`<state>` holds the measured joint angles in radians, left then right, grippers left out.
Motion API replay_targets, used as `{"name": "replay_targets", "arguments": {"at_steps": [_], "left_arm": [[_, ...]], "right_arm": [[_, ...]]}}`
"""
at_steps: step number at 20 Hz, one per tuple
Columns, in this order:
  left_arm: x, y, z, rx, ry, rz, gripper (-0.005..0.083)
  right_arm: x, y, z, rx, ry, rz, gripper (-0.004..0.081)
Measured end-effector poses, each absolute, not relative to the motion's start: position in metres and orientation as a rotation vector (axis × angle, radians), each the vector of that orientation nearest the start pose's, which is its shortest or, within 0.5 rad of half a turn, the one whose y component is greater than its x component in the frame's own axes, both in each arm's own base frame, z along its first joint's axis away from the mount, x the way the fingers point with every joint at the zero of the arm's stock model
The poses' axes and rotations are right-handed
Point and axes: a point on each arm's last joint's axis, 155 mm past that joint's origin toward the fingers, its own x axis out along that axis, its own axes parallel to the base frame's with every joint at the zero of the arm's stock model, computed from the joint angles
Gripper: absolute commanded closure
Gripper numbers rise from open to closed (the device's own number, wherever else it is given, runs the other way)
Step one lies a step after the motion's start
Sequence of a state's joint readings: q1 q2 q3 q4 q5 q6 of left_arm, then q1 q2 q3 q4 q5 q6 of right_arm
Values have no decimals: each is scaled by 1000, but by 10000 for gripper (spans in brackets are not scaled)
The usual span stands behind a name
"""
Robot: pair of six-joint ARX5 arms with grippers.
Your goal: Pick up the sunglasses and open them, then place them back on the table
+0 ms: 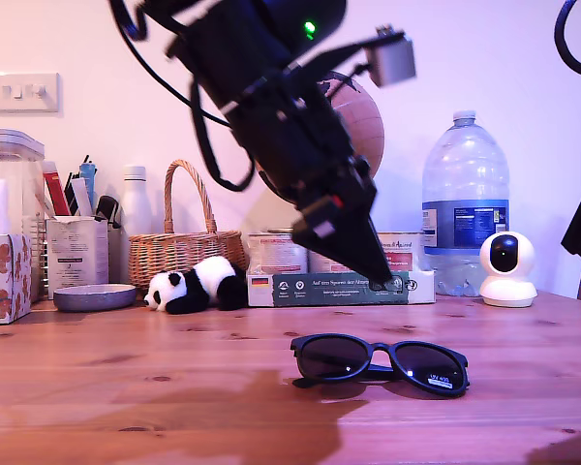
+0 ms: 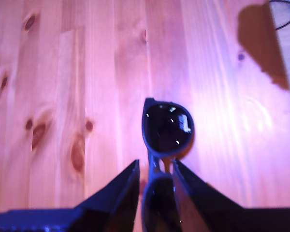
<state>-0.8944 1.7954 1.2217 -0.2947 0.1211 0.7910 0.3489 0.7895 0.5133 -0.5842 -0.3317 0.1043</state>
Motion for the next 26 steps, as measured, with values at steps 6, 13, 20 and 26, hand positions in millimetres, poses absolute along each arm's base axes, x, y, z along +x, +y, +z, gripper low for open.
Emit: {"name": "replay_targets", "arguments": {"at_steps": [6,13,20,26], "left_arm": [[286,-391,48,1054,495,-1281,584],[296,-396,40,1063,464,-1274,584],[306,-386,39,1054,481,-1261,552],[300,-391,40,1019,472,-1308,553]], "right_arm": [[209,140,99,86,909,591,674],[209,140,99,86,909,591,674],[209,140,99,86,908,591,674],[210,140,99,87,903,592,674]]}}
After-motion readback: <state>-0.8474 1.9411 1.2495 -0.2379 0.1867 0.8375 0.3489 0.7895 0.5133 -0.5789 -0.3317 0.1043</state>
